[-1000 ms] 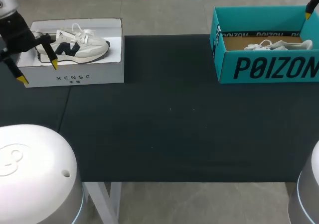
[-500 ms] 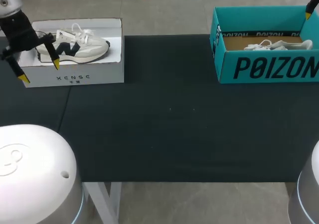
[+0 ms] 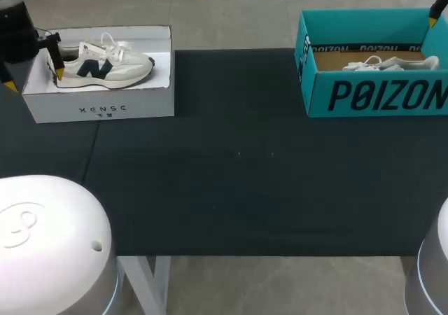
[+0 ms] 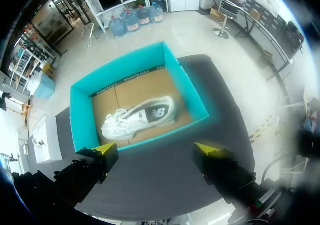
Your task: Take the shoe out of the shoebox, open the shoe tongue, remove and reinsert the insole, then place the shoe into the shoebox
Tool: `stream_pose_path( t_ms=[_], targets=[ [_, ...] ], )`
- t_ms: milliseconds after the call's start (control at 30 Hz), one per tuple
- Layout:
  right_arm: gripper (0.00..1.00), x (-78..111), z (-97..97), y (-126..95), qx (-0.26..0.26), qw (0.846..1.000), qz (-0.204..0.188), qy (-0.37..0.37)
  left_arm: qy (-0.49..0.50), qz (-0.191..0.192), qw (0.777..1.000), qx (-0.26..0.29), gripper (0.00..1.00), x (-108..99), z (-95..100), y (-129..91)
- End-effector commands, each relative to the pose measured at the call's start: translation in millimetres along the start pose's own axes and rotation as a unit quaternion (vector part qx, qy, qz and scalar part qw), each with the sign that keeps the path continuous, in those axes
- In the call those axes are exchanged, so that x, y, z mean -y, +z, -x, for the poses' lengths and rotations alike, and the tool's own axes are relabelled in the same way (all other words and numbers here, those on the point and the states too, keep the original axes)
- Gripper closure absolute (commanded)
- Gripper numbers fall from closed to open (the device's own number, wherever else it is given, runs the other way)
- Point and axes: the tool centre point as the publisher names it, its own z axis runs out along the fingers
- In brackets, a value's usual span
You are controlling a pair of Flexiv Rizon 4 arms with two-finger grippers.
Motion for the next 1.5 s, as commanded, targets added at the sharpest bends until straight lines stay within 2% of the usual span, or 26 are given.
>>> stream_pose_path(
  t_ms=[33,300,567,1033,1500],
  targets=[
    [0.00,0.9,0.2,0,0.000,1.000,0.001,0.001,0.068,0.038,0.997,-0.023,0.00,-36,-8.6,4],
    [0.00,0.9,0.2,0,0.000,1.000,0.001,0.001,0.150,0.059,0.987,-0.020,0.00,-111,-29.2,9],
    [0.00,0.9,0.2,0,0.000,1.000,0.001,0.001,0.164,0.041,0.985,-0.026,0.00,-171,-27.0,16],
    [0.00,0.9,0.2,0,0.000,1.000,0.001,0.001,0.181,0.014,0.983,-0.020,0.00,-241,-6.6,28],
    [0.00,0.9,0.2,0,0.000,1.000,0.001,0.001,0.201,-0.004,0.979,-0.016,0.00,-277,11.6,64]
  ],
)
